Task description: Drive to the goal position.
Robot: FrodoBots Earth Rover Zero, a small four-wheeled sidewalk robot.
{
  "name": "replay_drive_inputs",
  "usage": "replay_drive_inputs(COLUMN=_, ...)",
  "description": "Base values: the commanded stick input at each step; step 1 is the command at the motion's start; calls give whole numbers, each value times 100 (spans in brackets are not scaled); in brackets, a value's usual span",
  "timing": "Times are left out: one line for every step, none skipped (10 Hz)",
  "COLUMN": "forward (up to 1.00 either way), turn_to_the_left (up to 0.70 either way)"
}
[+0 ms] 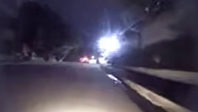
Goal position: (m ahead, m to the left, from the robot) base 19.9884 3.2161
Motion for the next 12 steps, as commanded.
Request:
replay_drive_inputs(forward=70, turn_to_the_left=0)
replay_drive_inputs(forward=70, turn_to_the_left=0)
replay_drive_inputs(forward=70, turn_to_the_left=0)
replay_drive_inputs(forward=70, turn_to_the_left=0)
replay_drive_inputs(forward=70, turn_to_the_left=0)
replay_drive_inputs(forward=70, turn_to_the_left=-14)
replay_drive_inputs(forward=70, turn_to_the_left=-34)
replay_drive_inputs(forward=70, turn_to_the_left=-28)
replay_drive_inputs(forward=70, turn_to_the_left=-3)
replay_drive_inputs(forward=70, turn_to_the_left=0)
replay_drive_inputs(forward=70, turn_to_the_left=0)
replay_drive_inputs(forward=70, turn_to_the_left=0)
